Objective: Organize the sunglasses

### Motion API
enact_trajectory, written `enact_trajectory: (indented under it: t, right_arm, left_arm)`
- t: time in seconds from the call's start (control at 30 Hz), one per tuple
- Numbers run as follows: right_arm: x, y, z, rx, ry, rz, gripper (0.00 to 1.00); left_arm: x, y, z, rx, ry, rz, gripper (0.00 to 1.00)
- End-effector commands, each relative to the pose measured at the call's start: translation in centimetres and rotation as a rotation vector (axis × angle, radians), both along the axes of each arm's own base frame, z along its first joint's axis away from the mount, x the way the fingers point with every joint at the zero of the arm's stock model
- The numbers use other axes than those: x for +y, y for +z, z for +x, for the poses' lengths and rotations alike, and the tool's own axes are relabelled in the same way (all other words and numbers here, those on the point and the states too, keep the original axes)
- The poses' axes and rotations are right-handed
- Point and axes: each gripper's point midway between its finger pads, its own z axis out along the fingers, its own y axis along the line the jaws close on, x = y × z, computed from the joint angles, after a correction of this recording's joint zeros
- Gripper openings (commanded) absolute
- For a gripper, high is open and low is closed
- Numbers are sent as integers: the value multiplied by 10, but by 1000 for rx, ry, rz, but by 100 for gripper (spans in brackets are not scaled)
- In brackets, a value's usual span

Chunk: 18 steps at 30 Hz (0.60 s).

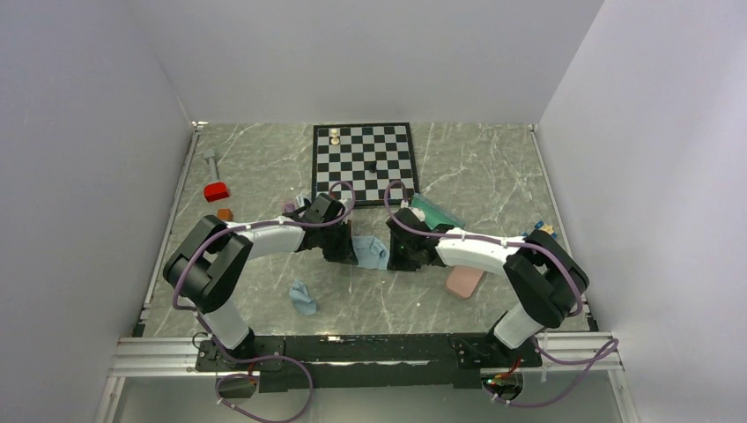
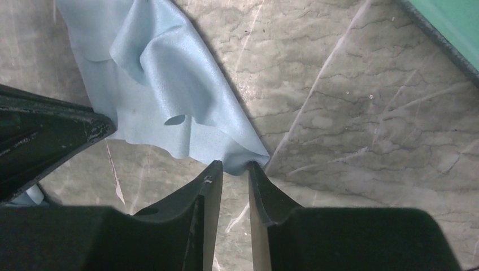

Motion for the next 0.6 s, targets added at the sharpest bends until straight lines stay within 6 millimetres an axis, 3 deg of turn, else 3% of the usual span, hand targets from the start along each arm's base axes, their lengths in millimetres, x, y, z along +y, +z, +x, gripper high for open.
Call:
enact_trajectory:
  t: [0.0,0.1,0.27,0.47,0.57]
  right_arm:
    - [-17,-13,2,26,-84,-97,28]
    - [-18,-17,1,42,-90,-116,22]
    - [-19,-17,1,44,-100,-123,26]
    - [-12,-9,1,31,-59,-89,0]
    - [0,9,3,-3,19,-30,0]
  left_arm:
    - [-3,8,-2,-18,-10,-21,0]
    - [-2,9,-1,-25,-9,-19,0]
    - [-2,8,-2,-24,-6,-19,0]
    - [-4,15,-1,-30,-13,-33,0]
    - [-3,26,-6,-37,-29,-40,0]
